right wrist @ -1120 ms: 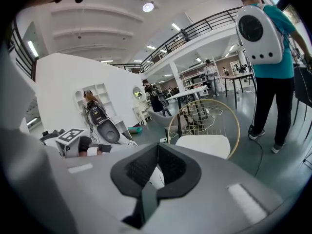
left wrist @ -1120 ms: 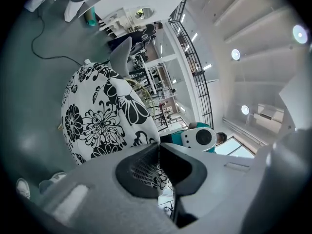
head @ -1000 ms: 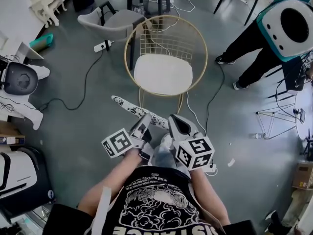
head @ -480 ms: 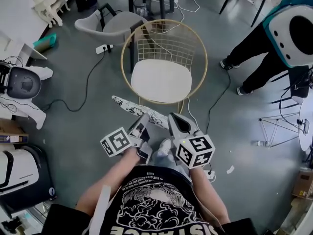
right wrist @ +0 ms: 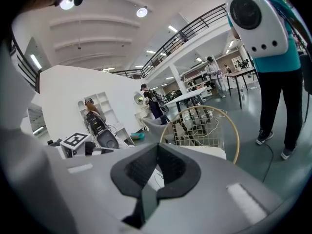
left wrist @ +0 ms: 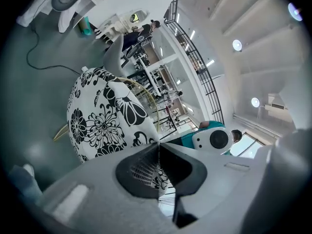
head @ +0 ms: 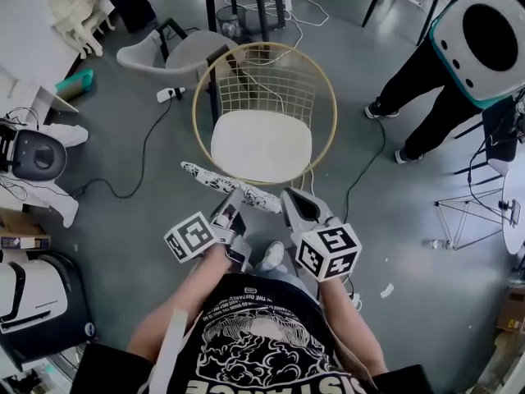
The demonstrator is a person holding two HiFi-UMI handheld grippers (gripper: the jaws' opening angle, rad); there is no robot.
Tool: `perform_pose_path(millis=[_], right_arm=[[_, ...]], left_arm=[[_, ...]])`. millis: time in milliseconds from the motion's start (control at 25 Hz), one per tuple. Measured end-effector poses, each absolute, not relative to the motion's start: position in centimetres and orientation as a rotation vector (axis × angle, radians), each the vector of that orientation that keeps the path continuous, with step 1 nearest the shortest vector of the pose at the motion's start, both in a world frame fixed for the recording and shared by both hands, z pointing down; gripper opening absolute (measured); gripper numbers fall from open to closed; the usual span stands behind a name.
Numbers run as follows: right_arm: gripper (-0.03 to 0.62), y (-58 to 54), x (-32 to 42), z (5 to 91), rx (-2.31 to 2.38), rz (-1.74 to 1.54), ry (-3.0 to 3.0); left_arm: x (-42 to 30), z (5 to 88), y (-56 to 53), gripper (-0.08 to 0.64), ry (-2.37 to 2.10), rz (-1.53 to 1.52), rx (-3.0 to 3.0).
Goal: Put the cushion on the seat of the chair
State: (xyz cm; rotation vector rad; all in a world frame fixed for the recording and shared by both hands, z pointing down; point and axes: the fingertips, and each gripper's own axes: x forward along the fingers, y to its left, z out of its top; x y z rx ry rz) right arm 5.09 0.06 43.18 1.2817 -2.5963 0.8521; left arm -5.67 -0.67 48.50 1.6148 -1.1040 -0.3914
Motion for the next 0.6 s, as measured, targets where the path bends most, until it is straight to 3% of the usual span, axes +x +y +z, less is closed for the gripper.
perform_pose_path(millis=[600], right_arm=[[-0.012, -1.4, 7.5, 42.9, 1.29, 0.809, -2.599]], left_arm=[[-4.6, 48.4, -5.1, 0.015, -1.127, -0.474, 1.599]])
